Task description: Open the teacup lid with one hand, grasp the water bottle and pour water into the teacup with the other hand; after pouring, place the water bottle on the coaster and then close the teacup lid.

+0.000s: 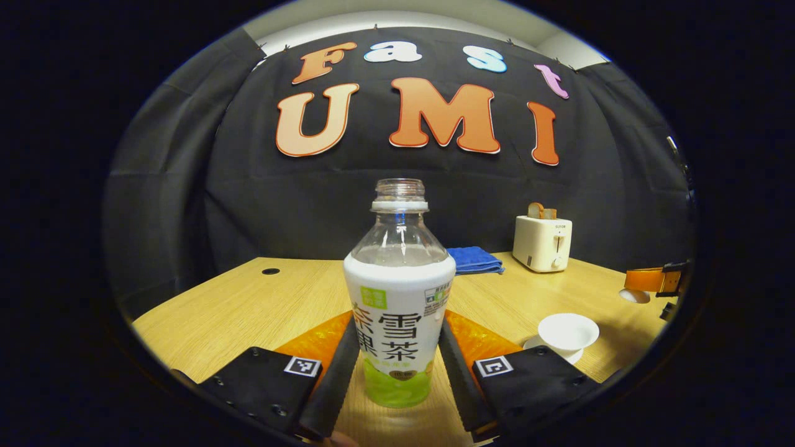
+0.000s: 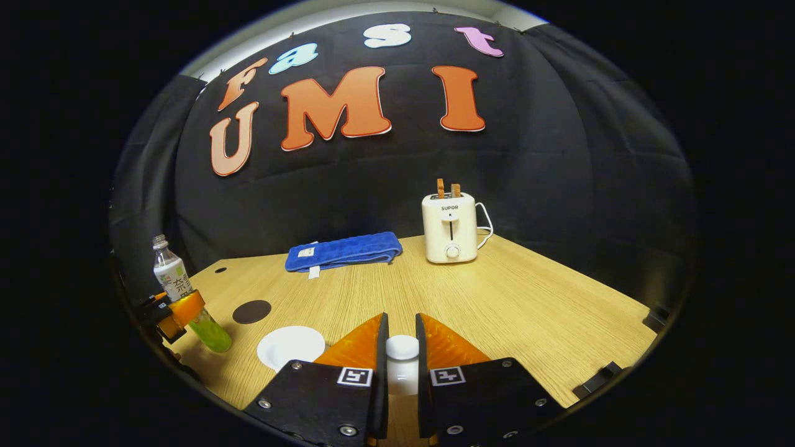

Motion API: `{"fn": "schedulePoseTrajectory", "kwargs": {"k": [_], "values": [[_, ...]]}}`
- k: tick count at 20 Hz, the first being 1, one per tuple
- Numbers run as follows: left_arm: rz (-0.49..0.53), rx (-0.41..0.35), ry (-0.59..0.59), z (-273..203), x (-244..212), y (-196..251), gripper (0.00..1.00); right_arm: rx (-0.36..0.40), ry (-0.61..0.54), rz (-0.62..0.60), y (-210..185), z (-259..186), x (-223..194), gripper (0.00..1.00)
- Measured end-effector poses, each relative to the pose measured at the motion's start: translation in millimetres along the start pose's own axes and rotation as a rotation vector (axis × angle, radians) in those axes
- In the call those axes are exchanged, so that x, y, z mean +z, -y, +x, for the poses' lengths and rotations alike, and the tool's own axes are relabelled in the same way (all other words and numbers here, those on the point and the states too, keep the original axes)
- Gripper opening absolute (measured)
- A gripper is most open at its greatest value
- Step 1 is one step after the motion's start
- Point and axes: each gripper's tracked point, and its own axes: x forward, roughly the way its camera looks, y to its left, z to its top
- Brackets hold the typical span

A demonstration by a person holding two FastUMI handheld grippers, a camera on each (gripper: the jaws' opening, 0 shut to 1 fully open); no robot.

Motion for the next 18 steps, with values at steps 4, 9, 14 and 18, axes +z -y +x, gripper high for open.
{"fn": "schedulePoseTrajectory", "kwargs": {"k": [4, 9, 14, 18], "values": [[0.048, -0.001, 0.023, -4, 18, 7, 0.76, -0.008, 0.004, 0.015, 8, -1, 0, 0.19], [0.017, -0.005, 0.050, -2, 16, 12, 0.71, -0.020, 0.005, 0.037, 17, -7, -1, 0.19], [0.021, 0.026, 0.032, 0, 20, 2, 0.71, -0.028, 0.009, 0.047, 23, -10, 0, 0.19], [0.098, 0.017, 0.058, -5, 40, 2, 0.70, -0.023, 0.006, 0.051, 21, -10, -1, 0.19]]}}
